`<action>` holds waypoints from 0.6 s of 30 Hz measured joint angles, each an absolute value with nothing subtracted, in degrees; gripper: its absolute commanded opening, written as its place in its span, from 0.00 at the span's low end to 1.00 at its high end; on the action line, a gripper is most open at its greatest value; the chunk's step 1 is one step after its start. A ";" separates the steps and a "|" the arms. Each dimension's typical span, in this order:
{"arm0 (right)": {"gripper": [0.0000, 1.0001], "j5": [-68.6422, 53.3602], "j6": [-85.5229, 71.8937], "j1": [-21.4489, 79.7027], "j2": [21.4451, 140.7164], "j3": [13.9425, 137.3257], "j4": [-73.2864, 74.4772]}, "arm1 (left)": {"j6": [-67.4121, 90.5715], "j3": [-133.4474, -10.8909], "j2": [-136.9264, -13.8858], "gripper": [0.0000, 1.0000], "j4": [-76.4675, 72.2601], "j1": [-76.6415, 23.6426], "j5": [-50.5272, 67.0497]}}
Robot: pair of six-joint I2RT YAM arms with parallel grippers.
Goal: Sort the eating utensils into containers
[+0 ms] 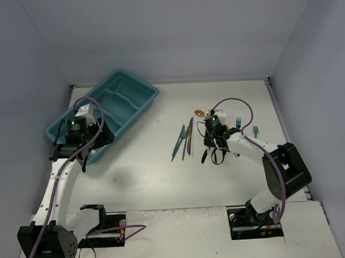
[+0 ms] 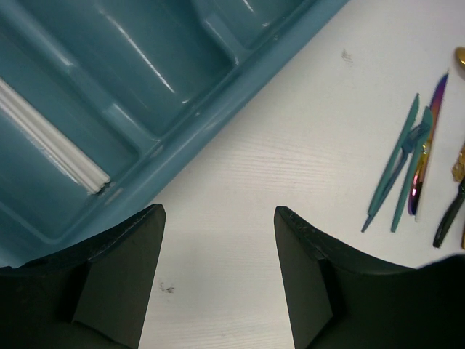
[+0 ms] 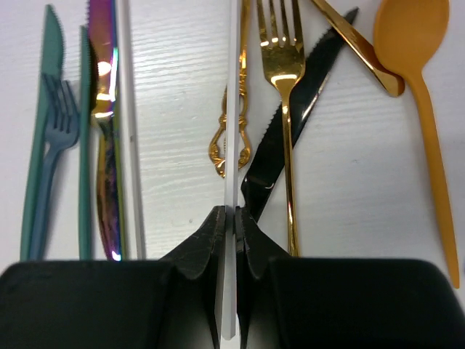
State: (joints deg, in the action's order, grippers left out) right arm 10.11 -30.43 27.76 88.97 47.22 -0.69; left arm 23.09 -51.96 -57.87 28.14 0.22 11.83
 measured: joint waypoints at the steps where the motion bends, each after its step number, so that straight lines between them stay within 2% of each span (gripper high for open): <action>1: 0.00 9.48 -29.79 27.74 88.05 47.22 -0.54 | 23.38 -51.96 -57.69 0.59 28.14 -0.29 12.32; 7: 0.00 3.87 -25.78 27.88 81.34 47.33 0.04 | 27.14 -53.58 -56.61 0.59 28.16 -3.89 15.91; 13: 0.00 -0.95 -22.59 29.73 74.14 48.90 0.28 | 32.56 -58.18 -55.92 0.59 27.05 -11.87 16.85; 18: 0.00 -2.89 -20.42 35.32 68.73 50.79 0.02 | 37.69 -61.97 -57.18 0.59 23.55 -20.64 15.06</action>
